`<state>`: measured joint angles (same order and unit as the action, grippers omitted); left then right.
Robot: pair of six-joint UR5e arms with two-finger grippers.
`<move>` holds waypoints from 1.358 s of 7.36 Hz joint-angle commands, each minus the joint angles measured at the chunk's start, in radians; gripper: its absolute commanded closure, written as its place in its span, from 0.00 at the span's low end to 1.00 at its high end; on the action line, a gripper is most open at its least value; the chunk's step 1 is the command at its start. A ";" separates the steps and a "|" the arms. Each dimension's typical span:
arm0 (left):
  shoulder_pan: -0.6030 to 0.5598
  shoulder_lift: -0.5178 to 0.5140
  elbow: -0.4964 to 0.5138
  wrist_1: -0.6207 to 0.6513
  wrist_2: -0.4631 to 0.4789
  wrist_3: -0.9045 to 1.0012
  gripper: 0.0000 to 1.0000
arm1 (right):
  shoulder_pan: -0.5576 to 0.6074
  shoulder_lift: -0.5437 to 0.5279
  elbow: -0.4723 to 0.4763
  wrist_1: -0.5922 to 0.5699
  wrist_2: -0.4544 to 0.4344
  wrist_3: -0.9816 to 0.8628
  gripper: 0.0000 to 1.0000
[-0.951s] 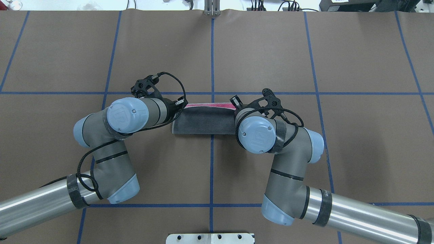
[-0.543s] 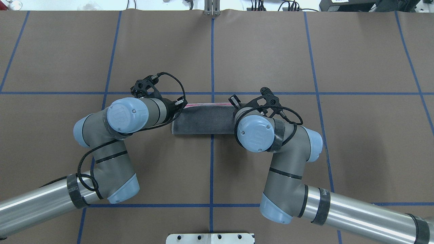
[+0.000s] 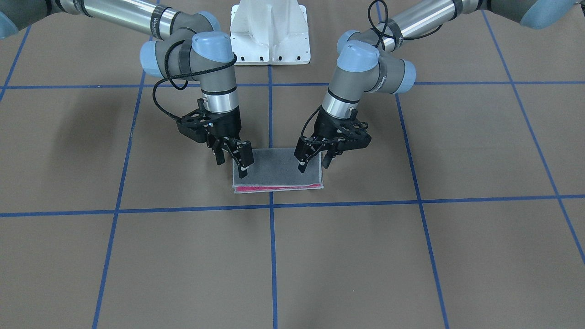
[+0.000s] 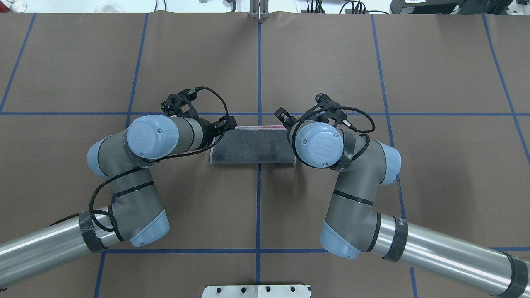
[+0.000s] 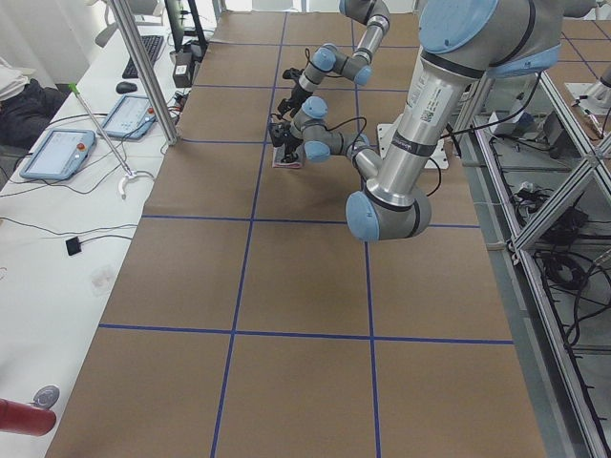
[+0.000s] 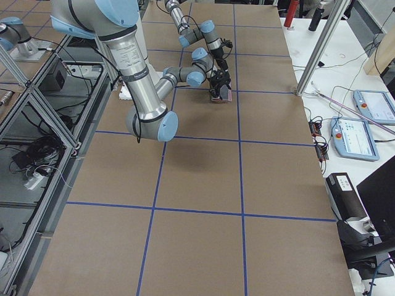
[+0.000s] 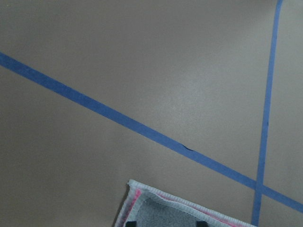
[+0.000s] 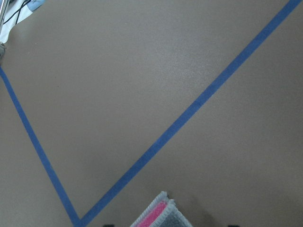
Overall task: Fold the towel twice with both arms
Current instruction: 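Press the folded edge down and open both grippers, then withdraw the right gripper while the left gripper grasps the folded strip's end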
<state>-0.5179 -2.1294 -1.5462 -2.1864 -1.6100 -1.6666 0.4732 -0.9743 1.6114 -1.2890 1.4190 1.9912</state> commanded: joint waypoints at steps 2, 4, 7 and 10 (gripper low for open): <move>0.001 0.045 -0.058 -0.006 -0.065 0.054 0.00 | 0.099 -0.090 0.089 -0.012 0.168 -0.266 0.00; 0.013 0.060 -0.055 -0.009 -0.062 -0.017 0.00 | 0.165 -0.165 0.140 -0.012 0.263 -0.452 0.00; 0.048 0.062 -0.043 -0.016 -0.053 -0.093 0.11 | 0.324 -0.268 0.186 -0.012 0.473 -0.797 0.00; 0.059 0.063 -0.035 -0.015 -0.053 -0.104 0.14 | 0.406 -0.322 0.191 -0.009 0.540 -0.963 0.00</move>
<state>-0.4629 -2.0666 -1.5837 -2.2024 -1.6629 -1.7674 0.8600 -1.2847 1.8006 -1.2984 1.9450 1.0637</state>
